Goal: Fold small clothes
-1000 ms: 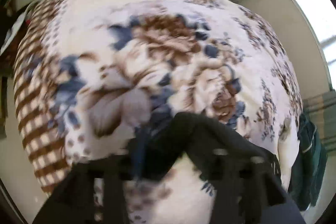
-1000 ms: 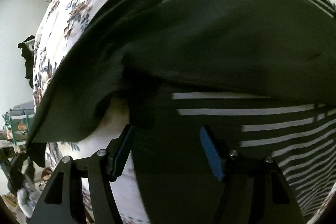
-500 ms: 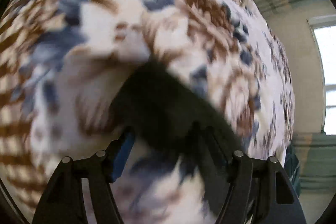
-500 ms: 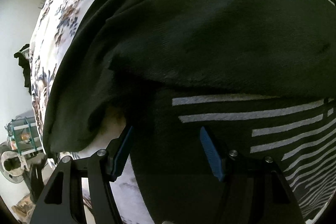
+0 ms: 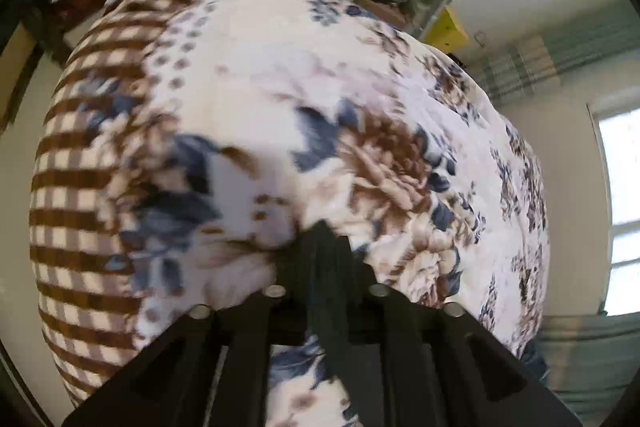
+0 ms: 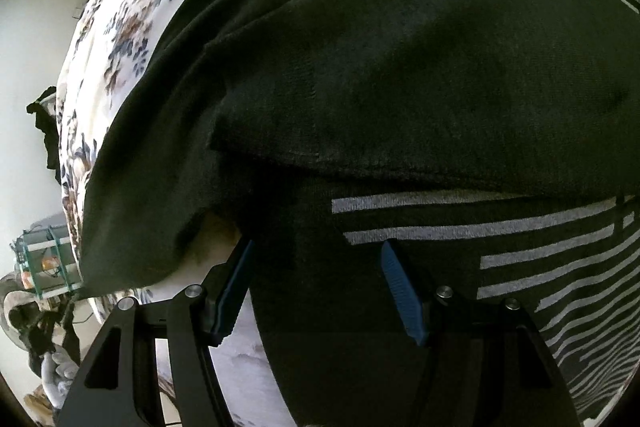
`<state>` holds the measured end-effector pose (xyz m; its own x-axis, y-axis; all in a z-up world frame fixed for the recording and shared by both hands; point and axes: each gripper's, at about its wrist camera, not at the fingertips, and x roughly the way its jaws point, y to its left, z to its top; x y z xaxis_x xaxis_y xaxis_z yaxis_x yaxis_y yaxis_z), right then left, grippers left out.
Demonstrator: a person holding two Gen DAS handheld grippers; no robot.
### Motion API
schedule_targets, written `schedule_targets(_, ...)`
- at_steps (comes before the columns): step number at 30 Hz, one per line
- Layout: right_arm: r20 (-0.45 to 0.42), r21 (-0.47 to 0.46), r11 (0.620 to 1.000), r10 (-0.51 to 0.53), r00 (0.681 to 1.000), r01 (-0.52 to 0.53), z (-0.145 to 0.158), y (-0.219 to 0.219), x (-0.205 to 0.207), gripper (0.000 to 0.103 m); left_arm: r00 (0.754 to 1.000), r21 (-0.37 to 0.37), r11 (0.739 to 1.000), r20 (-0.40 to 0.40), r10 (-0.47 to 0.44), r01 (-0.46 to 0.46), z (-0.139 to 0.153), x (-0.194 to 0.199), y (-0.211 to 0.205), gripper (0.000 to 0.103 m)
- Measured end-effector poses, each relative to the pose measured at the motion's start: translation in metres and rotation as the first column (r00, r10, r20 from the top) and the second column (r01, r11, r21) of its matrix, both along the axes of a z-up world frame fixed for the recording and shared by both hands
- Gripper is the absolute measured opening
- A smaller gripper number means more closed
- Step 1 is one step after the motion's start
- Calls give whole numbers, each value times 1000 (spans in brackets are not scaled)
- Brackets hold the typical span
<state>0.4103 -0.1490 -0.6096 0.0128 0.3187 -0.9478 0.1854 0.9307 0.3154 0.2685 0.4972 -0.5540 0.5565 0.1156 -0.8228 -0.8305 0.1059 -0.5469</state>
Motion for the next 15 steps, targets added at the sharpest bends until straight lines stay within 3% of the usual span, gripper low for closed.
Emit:
schedule_targets(1,-2,1,1000,-5,1000,5,0,-1,0,67,1000,-5,1000,5,-12,12,-5,-7,-4,44)
schedule_targets(2,-4,3,1000,-10,1000,10,0,-2,-1,67,999,-25,999,22,-28,28,-14,-12,-9,68)
schedule_targets(6,0,1,999,-33,999,33,1,-9,-3,67,992,-144,987,111,-53,69,-55,0,-34,70)
schedule_targets(8,18,-34,997,-62,998,63,4,-18,-3,70,988,-155,984,135,-72,93,-66,16,-41,70)
schedule_targets(9,31,-67,994,-81,996,83,5,-23,-3,76,988,-145,983,125,-93,111,-70,27,-43,70)
schedule_targets(10,51,-107,988,-105,993,110,8,-30,-4,89,988,-120,984,95,-120,131,-74,41,-44,70)
schedule_targets(13,112,-255,951,-152,982,176,16,-52,-5,93,986,0,986,-22,-168,168,-68,70,-47,67)
schedule_targets(15,127,-305,932,-166,978,198,18,-66,-4,93,975,92,973,-83,-205,212,-56,86,-50,8)
